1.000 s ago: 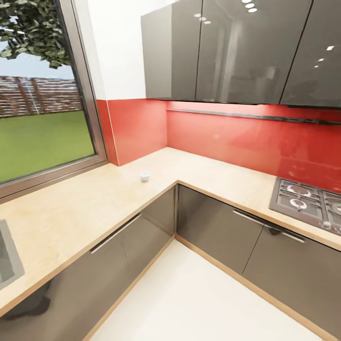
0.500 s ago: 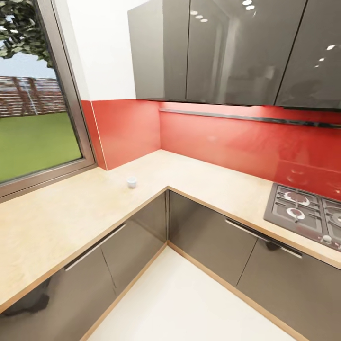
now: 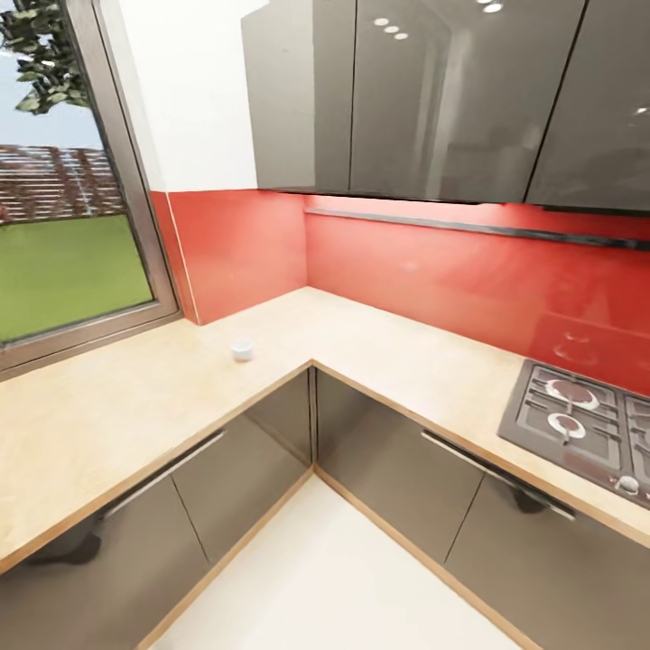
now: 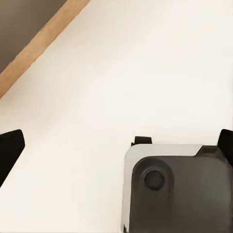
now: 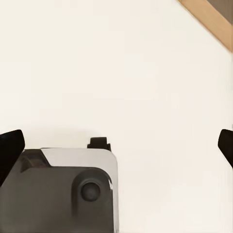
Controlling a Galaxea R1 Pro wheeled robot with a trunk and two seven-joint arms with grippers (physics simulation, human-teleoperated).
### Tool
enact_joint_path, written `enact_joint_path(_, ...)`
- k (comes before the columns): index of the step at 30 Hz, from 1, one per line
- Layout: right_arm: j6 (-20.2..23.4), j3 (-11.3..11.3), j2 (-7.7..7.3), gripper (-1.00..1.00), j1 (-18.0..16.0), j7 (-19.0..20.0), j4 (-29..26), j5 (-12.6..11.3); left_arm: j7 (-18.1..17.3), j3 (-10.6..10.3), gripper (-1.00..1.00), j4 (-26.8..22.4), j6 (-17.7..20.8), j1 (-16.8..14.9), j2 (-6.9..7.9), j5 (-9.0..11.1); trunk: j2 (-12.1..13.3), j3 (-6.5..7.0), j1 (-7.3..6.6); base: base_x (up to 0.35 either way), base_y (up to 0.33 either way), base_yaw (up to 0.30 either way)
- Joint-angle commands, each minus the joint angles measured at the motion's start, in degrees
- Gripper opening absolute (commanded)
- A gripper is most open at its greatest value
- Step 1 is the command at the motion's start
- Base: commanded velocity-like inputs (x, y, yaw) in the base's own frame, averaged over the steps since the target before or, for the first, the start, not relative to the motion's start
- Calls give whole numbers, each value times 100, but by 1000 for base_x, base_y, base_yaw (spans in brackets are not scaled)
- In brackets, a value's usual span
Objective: Set up a coffee station on the kitchen countertop: keep the coffee maker on the countertop, move the bottle of coffee from the kitchen shelf to the counter next to the coffee maker, place a paper coffee filter on top of the coffee maker, put the saucer next to the coffee maker with the coffee cup on the saucer, and place the electric kettle next to the coffee maker.
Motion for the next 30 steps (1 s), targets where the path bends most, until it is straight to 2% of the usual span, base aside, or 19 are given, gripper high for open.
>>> enact_joint_path(1,-18,-44,5,100,-5,-3,7,60,1,-1,100,-10,-45,2,0,70,-12,-11,2,-131,-267,269)
enact_joint_path(12,-18,-45,7,100,-5,-6,7,60,-7,4,100,211,-222,2,1,160,-12,-11,2,-174,-224,275)
enact_joint_path(30,-18,-45,7,100,-5,-6,9,60,-10,4,100,228,-228,2,8,162,-12,-15,2,-18,-14,276)
